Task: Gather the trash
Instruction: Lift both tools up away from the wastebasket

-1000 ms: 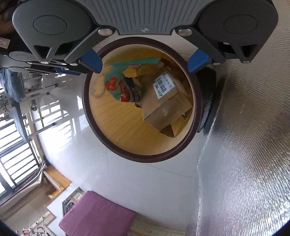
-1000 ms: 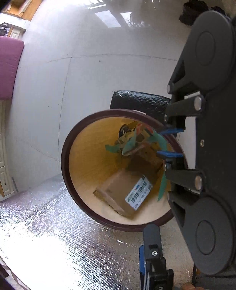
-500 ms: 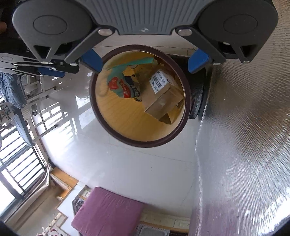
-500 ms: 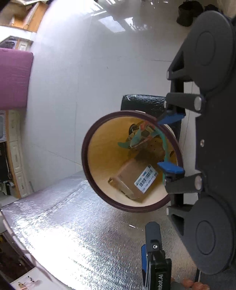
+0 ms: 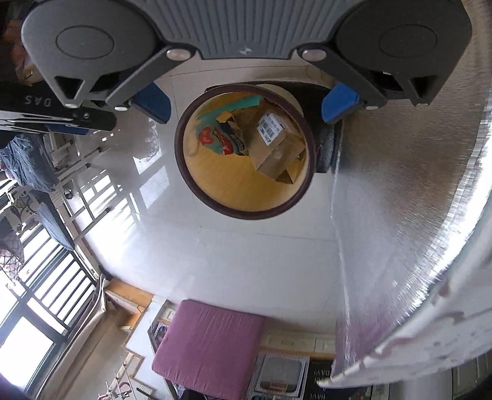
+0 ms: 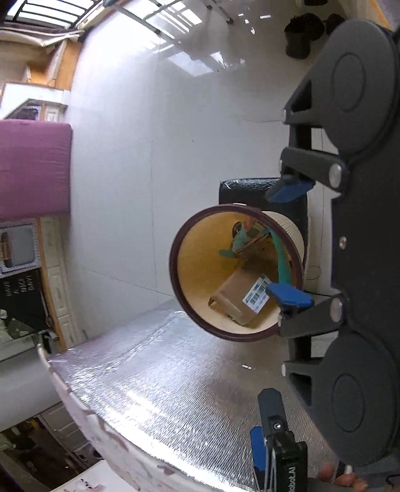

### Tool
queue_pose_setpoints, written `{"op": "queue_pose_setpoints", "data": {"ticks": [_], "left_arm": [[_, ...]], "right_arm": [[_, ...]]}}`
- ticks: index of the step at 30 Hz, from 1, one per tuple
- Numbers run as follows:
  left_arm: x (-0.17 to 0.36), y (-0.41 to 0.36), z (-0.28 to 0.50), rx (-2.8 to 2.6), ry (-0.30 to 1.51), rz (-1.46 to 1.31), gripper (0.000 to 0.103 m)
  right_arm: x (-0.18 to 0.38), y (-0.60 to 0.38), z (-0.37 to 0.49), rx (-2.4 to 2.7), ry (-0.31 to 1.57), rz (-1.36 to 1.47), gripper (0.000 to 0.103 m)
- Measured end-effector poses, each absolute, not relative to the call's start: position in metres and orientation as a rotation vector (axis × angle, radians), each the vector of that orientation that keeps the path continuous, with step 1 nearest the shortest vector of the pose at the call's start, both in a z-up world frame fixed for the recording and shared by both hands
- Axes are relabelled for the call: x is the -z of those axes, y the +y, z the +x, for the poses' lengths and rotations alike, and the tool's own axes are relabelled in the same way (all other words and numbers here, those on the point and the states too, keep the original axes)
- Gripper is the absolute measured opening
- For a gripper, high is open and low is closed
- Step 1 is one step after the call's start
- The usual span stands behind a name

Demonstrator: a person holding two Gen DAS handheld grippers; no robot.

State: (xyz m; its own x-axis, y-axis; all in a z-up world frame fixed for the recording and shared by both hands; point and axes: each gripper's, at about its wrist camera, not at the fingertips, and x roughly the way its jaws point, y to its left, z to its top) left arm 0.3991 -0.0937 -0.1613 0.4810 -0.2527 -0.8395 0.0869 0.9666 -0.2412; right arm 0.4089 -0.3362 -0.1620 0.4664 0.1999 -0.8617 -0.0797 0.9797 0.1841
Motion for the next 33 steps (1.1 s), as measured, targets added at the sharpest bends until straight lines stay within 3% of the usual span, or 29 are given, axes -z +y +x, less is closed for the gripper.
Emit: {"op": "queue_pose_setpoints", "data": {"ticks": [16,22,25,33], "left_arm": [[0.096,-0.068,0.334,0.223,0.931,-0.096,0.103],[0.073,-0.054,0.305,0.195,0.859,-0.060,0.103],[0.063,-0.045,0.287,0.195,0.814,-0.062,0.103],[0.057,-0.030,0.240,0.199,0.702,-0.029,0.103]], "right_arm": [[0.085,-0.323,0.330,-0.118,0.898,0.144,0.076],[0.061,-0.314,0.297,-0.100,0.814,0.126,0.086],[0.053,-0.310,0.280,-0.094,0.776,0.117,0.097],[0.050,-0.295,0.230,-0.063,0.682,0.077,0.103]]}}
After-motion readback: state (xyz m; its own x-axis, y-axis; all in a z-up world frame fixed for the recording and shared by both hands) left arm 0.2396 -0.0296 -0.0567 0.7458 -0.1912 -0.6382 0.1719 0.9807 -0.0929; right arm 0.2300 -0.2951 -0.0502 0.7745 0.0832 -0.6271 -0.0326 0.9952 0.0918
